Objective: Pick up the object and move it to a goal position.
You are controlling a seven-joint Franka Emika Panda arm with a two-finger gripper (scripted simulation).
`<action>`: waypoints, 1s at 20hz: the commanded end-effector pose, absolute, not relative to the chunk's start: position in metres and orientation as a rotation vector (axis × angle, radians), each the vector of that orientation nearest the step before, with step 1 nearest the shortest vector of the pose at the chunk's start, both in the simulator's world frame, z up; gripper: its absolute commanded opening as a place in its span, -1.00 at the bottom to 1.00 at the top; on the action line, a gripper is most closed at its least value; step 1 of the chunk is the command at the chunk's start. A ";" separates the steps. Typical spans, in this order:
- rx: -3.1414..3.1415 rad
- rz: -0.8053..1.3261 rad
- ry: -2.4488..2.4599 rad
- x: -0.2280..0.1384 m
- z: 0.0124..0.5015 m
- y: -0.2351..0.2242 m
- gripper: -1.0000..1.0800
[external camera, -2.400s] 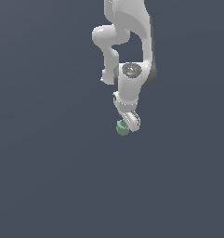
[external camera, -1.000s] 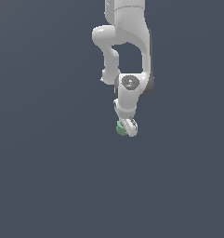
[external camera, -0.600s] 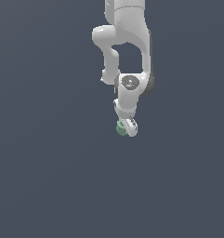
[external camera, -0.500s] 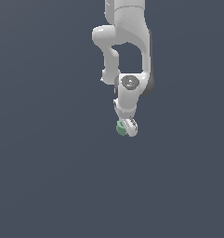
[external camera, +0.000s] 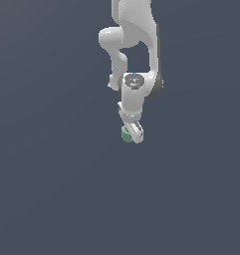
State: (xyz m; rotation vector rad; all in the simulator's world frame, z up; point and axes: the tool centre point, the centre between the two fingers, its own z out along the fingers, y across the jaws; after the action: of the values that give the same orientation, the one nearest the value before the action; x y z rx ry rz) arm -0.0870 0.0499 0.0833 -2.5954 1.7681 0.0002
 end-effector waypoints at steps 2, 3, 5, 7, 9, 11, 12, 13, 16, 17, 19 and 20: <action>-2.594 0.000 1.769 -0.087 0.105 0.034 -1.00; -2.594 0.000 1.769 -0.088 0.112 0.029 -1.00; -2.593 0.001 1.770 -0.088 0.128 0.017 -1.00; -2.593 0.001 1.770 -0.089 0.146 0.004 -1.00; -2.593 0.001 1.770 -0.089 0.166 -0.011 -1.00; -2.593 0.001 1.770 -0.090 0.186 -0.026 -1.00; -2.593 0.001 1.771 -0.090 0.196 -0.033 -1.00; -2.593 0.001 1.771 -0.090 0.207 -0.041 -1.00; -2.593 0.001 1.772 -0.090 0.237 -0.063 -1.00; -2.593 0.001 1.772 -0.090 0.248 -0.071 -1.00; -2.593 0.001 1.772 -0.090 0.267 -0.085 -1.00; -2.593 0.001 1.772 -0.090 0.277 -0.092 -1.00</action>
State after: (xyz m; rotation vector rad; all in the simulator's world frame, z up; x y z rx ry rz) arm -0.0894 -0.0811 0.2620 -2.5920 1.7723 0.0001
